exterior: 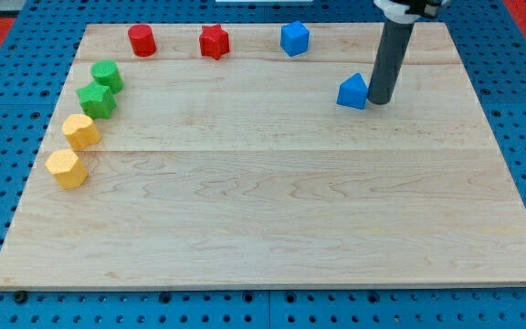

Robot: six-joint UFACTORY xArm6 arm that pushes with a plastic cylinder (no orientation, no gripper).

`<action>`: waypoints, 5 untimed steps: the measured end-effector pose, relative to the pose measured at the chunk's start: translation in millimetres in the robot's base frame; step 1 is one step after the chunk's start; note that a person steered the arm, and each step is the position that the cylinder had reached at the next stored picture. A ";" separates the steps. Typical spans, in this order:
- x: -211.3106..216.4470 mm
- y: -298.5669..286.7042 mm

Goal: Place the blue triangle towards the right center of the board

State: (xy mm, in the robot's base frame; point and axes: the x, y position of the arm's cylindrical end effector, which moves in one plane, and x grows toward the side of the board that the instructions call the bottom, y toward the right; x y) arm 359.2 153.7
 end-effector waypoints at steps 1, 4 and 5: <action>-42.3 22.2; -27.0 -70.8; 4.1 -18.6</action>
State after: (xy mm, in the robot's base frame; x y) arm 363.3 135.2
